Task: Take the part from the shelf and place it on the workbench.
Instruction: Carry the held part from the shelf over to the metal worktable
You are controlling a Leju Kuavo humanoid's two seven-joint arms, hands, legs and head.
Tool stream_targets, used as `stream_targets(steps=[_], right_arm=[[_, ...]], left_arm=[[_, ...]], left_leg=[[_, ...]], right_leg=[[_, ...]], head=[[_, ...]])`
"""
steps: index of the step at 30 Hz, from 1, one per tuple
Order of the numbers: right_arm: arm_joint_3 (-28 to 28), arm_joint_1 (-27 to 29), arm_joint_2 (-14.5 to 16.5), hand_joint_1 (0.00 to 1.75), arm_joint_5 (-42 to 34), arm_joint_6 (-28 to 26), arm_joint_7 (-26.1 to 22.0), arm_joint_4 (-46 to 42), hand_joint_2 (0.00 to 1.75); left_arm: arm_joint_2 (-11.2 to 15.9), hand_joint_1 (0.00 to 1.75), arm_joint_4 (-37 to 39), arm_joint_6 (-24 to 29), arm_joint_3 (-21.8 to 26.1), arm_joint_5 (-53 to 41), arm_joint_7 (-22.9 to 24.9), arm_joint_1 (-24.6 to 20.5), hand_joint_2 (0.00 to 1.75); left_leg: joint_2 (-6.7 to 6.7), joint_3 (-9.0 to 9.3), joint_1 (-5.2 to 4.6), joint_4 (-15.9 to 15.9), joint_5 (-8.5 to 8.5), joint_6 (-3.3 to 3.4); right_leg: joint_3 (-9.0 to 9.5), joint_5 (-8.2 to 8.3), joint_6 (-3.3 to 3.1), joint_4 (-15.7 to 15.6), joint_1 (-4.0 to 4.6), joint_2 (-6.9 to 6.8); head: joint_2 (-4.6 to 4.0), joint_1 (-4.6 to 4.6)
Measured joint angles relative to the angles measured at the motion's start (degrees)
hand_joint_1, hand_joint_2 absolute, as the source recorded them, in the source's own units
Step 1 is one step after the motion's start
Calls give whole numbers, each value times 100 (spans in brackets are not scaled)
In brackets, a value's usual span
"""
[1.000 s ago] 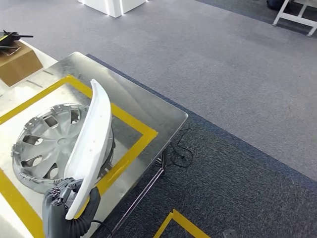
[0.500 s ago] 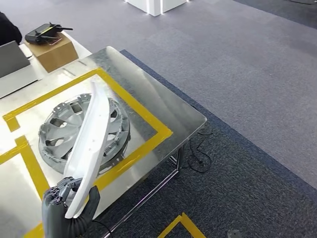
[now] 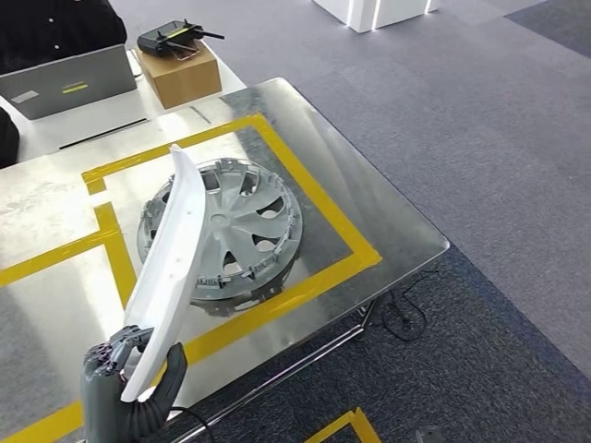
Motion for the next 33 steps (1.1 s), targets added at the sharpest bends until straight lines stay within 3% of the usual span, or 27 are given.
stream_targets(steps=[1,2,3,5,7,8,9,11,12,14,16,17,18,19,21,23,25,27,29,30,31,32,33], right_arm=[[-2,16,0,0,1,0,3,1,175],[-3,29,0,0,2,0,4,1,175],[-4,35,0,0,3,-1,4,1,175],[-8,39,0,0,3,-3,3,1,175],[-11,37,0,0,2,-4,4,2,175],[-11,37,0,0,2,-4,4,2,175],[-12,35,3,0,3,-4,3,2,175],[-14,36,10,0,7,-5,1,2,175],[-15,38,14,0,10,-7,0,2,175],[-20,48,15,0,19,-12,-1,1,175],[-27,54,15,0,34,-14,-1,1,175],[-33,51,16,0,47,-14,-1,1,175],[-39,47,16,0,60,-14,-1,1,175],[-44,41,17,0,72,-15,-1,1,175],[-51,31,17,0,89,-15,-2,1,175],[-56,25,17,0,106,-20,-2,1,175],[-59,4,17,0,128,-26,-3,1,175],[-61,-15,16,0,152,-35,-8,1,175],[-61,-3,15,0,176,-47,-8,2,175],[-61,18,15,0,190,-52,-5,3,175],[-61,40,15,0,204,-56,-2,4,175],[-62,62,15,0,218,-60,2,6,175],[-63,74,14,0,233,-63,5,7,175]], left_arm=[[-1,175,4,0,1,1,0,2,175],[-2,175,7,1,2,1,0,3,175],[-3,175,9,1,3,2,0,3,175],[-5,175,9,1,5,3,0,-1,175],[-8,175,10,2,7,2,-2,-2,175],[-9,175,11,2,9,2,-4,0,175],[-10,175,11,3,10,3,-7,4,175],[-11,175,11,3,12,15,-23,7,175],[-11,175,11,4,12,34,-41,3,175],[-19,175,13,4,15,107,-96,-2,175],[-34,175,17,4,31,190,-159,4,175],[-47,175,20,4,43,219,-186,9,175],[-63,175,21,4,58,241,-209,14,175],[-85,175,22,4,76,262,-225,18,175],[-132,175,21,4,126,289,-249,20,175],[-181,175,20,6,187,303,-279,38,175],[-258,175,9,8,268,297,-318,99,175],[-386,175,-45,11,397,257,-361,159,175],[-542,175,-146,11,573,211,-431,205,175],[-614,175,-208,10,684,213,-477,235,175],[-678,175,-274,9,810,228,-521,278,175],[-736,175,-347,10,956,259,-557,323,175],[-783,175,-417,10,1119,299,-583,365,175]], left_leg=[[-75,-2,1,2,3,-3],[-156,1,4,6,7,-10],[-233,7,9,9,8,-21],[-375,-2,10,36,3,-68],[-496,-50,7,61,9,-140],[-564,-82,12,65,25,-184],[-628,-106,25,59,43,-222],[-512,-174,29,165,-27,-286],[-363,-266,26,376,-166,-309],[-85,-593,34,1121,-573,-350],[-24,-850,45,1731,-794,-373],[-16,-828,46,1727,-734,-372],[4,-692,44,1493,-577,-361],[81,-468,36,1084,-373,-334],[315,-73,-12,331,-128,-267],[401,21,-54,96,-114,-211],[287,5,-40,70,-91,-154],[186,17,-5,24,-50,-83],[87,9,11,12,-22,-36],[22,0,10,13,-17,-26],[-50,-2,9,15,-16,-24],[-128,0,10,17,-16,-25],[-207,7,13,21,-18,-29]], right_leg=[[-108,2,10,178,-7,19],[-104,127,16,113,-13,29],[21,346,18,-198,-24,64],[385,732,19,-1045,-71,337],[596,817,-7,-1472,-99,568],[621,797,-38,-1501,-91,565],[630,811,-77,-1497,-88,495],[639,837,-160,-1522,-90,340],[645,842,-197,-1537,-92,252],[644,831,-243,-1538,-66,69],[645,818,-253,-1535,-46,-119],[650,812,-252,-1534,-40,-203],[663,803,-249,-1533,-36,-280],[681,792,-240,-1532,-31,-348],[714,761,-201,-1523,-1,-468],[729,740,-149,-1517,22,-573],[744,715,-87,-1518,14,-632],[641,531,-29,-1285,1,-399],[304,171,1,-591,-11,-73],[102,20,13,-190,-16,-7],[-49,-42,23,88,-21,18],[-111,11,30,167,-27,26],[-49,181,34,-14,-39,38]], head=[[0,-1],[0,-1],[0,-1],[0,0],[0,-2],[0,-5],[0,-5],[0,-24],[0,-44],[0,-81],[0,-84],[0,-85],[0,-85],[0,-85],[0,-81],[0,-76],[0,-79],[0,-55],[0,-16],[0,-8],[0,-7],[0,-6],[0,-7]])
